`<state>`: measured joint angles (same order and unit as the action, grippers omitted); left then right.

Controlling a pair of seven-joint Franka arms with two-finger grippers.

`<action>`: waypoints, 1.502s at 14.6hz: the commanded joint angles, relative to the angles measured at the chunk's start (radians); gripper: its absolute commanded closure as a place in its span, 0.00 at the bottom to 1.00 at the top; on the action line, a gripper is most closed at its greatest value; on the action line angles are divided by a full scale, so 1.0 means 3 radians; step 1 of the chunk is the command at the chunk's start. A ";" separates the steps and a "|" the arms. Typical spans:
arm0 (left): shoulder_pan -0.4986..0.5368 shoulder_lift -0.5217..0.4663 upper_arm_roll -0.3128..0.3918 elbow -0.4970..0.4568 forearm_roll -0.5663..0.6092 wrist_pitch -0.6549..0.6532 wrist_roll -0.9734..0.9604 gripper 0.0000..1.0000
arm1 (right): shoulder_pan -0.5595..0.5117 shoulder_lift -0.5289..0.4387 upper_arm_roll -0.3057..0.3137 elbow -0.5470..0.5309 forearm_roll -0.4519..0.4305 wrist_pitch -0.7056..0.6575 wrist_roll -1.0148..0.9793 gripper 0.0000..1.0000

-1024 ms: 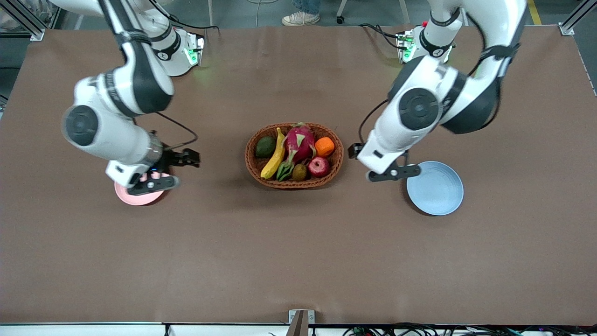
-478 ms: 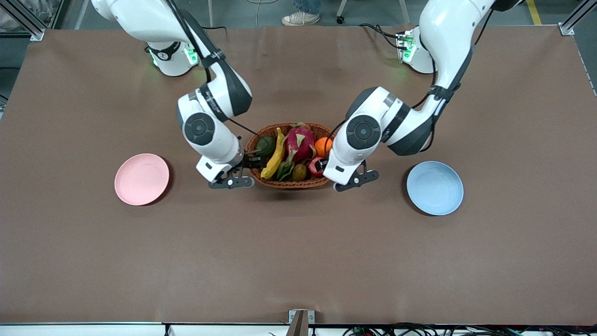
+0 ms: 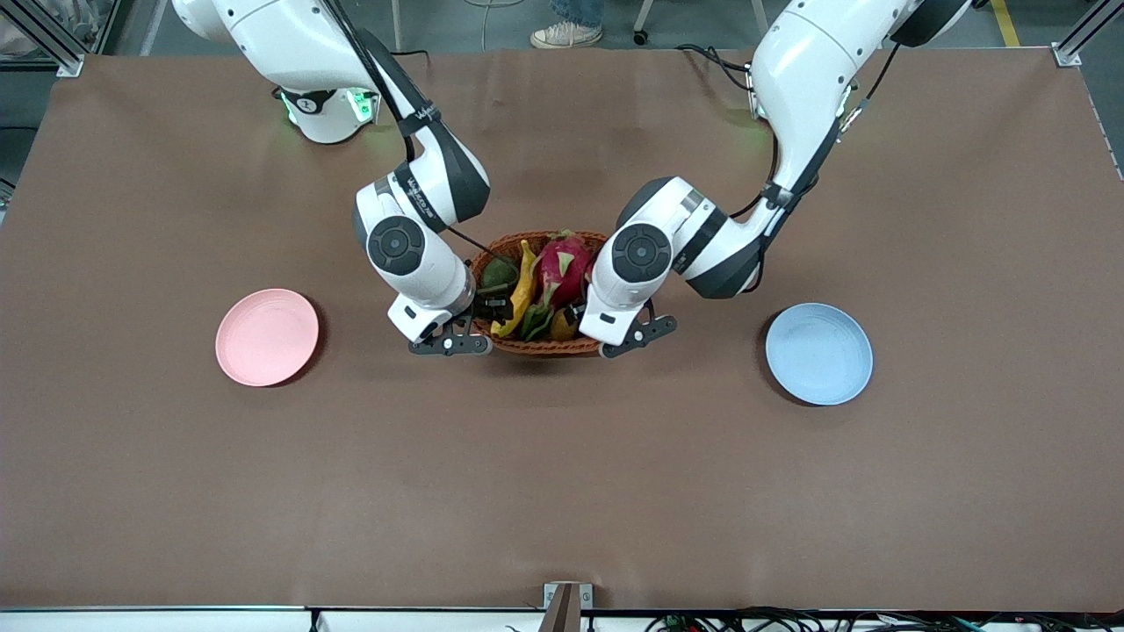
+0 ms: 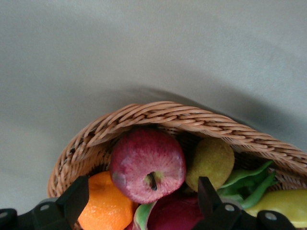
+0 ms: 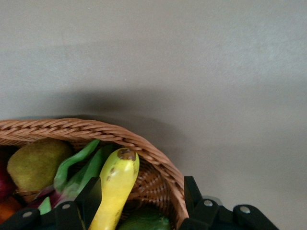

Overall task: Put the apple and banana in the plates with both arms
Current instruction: 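Grasp the red apple with the left gripper while the right gripper grasps the banana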

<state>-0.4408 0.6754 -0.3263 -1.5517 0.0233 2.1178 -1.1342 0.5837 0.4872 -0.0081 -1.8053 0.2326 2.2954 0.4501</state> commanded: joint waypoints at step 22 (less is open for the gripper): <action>-0.0014 0.0015 0.0045 0.0074 0.0091 -0.0023 -0.0126 0.79 | 0.0232 0.0258 -0.0034 -0.0011 0.0227 0.0259 0.0233 0.32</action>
<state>-0.4568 0.7301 -0.3158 -1.5329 0.0300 2.1518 -1.1542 0.6472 0.5610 -0.0131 -1.8053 0.2782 2.3597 0.5109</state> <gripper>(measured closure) 0.225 0.313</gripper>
